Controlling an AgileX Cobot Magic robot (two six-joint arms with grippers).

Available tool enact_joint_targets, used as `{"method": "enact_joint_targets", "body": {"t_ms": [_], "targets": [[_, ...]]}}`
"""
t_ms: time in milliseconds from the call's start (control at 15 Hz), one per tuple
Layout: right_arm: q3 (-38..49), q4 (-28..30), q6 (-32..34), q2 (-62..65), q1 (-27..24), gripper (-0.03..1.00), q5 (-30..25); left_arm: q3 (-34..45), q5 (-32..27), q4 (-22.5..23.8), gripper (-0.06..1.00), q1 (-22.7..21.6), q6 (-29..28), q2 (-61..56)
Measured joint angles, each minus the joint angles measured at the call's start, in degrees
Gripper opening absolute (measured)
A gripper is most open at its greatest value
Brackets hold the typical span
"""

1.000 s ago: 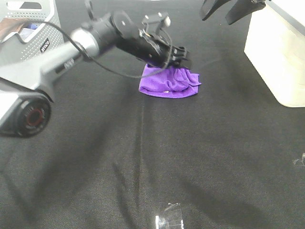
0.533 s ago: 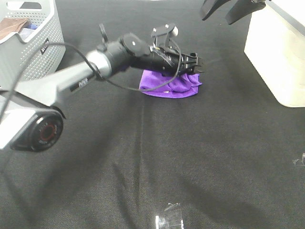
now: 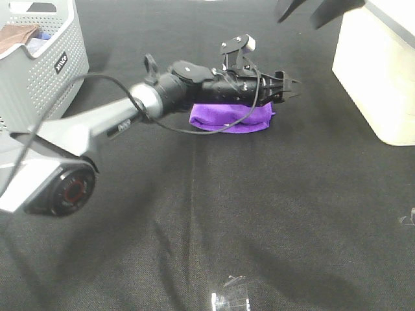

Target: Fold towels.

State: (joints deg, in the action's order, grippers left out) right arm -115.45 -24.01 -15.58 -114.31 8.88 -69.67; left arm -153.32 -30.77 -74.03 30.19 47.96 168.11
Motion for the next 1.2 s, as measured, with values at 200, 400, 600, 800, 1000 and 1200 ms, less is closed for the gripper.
{"method": "enact_joint_targets", "body": {"t_ms": [200,400,600,800,1000,1200], "targets": [[0.0,1.49,0.4,3.95,0.0,0.76,-0.06,0.11,-9.22,4.64,0.7,-3.38,-3.55,-7.39],[0.0,1.66,1.78,5.5,0.0,0.76,-0.06,0.0,-15.07,7.16,0.7,-5.9,-5.1,-12.15],[0.0,4.7,4.18,8.54,0.0,0.76,-0.11,0.0,-27.33,18.51,0.7,-10.54,-11.8,-18.79],[6.82,13.06,7.73,16.79,0.0,0.76,-0.11,0.0,-35.7,56.61,0.7,-12.61,-36.1,-25.9],[17.99,16.5,10.26,25.15,0.0,0.76,-0.06,0.0,-38.73,69.39,0.7,-12.83,-42.97,-27.67],[31.17,17.82,11.57,35.58,0.0,0.76,-0.06,1.49,-38.73,70.53,0.7,-15.99,-44.86,-31.23]]}}
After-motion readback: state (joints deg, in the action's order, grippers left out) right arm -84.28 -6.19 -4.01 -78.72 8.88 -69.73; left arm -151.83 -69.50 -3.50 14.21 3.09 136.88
